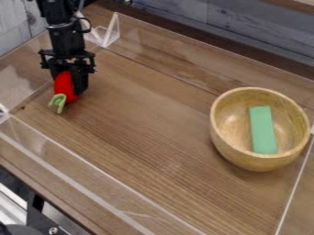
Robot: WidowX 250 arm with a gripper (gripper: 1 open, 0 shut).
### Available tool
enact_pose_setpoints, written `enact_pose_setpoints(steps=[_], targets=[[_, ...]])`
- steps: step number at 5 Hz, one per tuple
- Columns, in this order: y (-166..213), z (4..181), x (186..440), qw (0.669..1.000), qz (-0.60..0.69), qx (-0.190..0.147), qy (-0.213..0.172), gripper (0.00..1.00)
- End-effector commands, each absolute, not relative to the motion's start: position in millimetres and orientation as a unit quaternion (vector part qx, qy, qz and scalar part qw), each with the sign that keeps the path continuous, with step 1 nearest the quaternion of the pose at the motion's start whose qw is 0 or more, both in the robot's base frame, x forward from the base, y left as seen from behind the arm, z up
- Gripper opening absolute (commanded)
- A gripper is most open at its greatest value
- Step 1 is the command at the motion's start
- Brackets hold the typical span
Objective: Move the red object to the right side of the table
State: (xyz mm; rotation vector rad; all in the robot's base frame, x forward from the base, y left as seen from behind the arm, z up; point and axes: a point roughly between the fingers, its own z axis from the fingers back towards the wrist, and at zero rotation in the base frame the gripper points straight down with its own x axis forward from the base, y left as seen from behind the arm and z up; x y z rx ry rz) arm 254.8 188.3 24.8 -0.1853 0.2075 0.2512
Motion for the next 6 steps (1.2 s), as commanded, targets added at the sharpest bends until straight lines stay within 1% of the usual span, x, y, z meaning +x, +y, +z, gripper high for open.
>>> enact_pose_setpoints(steps=[1,2,3,4,6], targets=[[191.4,63.4,270.1,0.986,0.135,-0.084,0.055,0.0],[182.4,78.9,282.6,0.985,0.138,-0.097,0.041,0.0],[172.1,90.4,287.6,0.978,0.174,-0.11,0.033,0.0],[160.7,92.4,294.0,0.972,0.2,-0.119,0.03,0.0],[119.4,97.6,322.0,0.98,0.148,-0.131,0.033,0.0]])
